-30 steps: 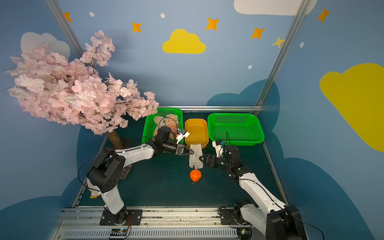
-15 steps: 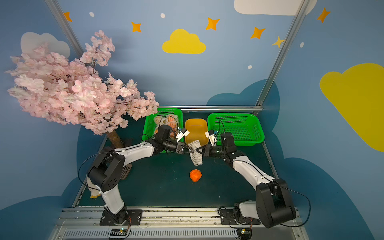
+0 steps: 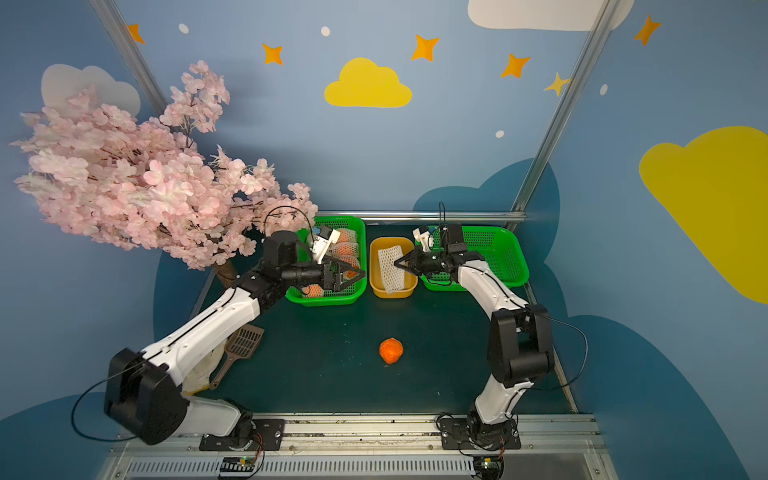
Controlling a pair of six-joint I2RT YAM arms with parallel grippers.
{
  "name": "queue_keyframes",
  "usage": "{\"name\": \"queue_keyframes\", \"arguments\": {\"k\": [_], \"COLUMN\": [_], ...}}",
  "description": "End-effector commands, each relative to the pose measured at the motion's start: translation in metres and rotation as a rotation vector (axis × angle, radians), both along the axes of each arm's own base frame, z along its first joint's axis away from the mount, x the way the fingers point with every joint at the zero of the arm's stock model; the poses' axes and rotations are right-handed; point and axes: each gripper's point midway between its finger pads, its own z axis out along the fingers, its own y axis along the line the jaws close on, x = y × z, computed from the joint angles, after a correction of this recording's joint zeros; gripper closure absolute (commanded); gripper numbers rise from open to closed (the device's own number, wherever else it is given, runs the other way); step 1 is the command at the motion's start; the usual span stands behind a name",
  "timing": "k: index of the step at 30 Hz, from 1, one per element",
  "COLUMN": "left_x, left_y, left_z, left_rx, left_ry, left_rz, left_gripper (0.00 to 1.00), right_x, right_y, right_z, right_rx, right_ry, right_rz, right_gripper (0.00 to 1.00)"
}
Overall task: Remove foam nets from oranges
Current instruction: Place the foam net into the storage box.
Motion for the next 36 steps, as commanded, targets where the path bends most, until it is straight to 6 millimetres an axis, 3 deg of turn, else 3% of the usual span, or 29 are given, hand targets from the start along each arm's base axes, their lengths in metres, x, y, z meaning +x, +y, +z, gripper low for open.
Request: {"name": "queue_keyframes", "arguments": {"k": [1,4,9,16,20,27,31,36], "left_x": [-0.01,-0.029,-0.06,-0.086,-0.09,-0.089,-0.092,-0.089], "left_y": [0.015,0.022,0.027,0.02,0.014,0.0,-0.011,-0.014], "left_z": [-0.012,-0.01,-0.018,-0.044,-0.056,-0.072,-0.075,-0.087], "left_rx": [0.102,0.133,0.192,0.225,0.227,0.226,0.157,0.145], "left_ry": [-0.063,-0.088,-0.11,-0.055,-0.028,0.03,0.029,0.056], "left_rz": [0.066,0.073,0.068,0.052,0.052,0.023,-0.019,-0.013], "left_gripper": [0.0,0.0,0.0,0.0,0.0,0.0,0.0,0.0], "right_x": [0.012,0.029,0.049,0.069,0.075,0.066,0.052,0.03], "right_y": [0.006,0.017,0.017,0.023,0.018,0.01,0.004,-0.004], "right_z": [-0.023,-0.043,-0.089,-0.116,-0.126,-0.1,-0.076,-0.061], "right_rx": [-0.045,-0.1,-0.205,-0.295,-0.341,-0.401,-0.421,-0.447], "right_ry": [0.156,0.199,0.321,0.343,0.345,0.266,0.194,0.159], "right_rz": [-0.022,-0.014,-0.068,-0.1,-0.108,-0.04,0.017,0.064], "right_gripper": [1.0,0.99,0.97,0.94,0.83,0.5,0.42,0.33]}}
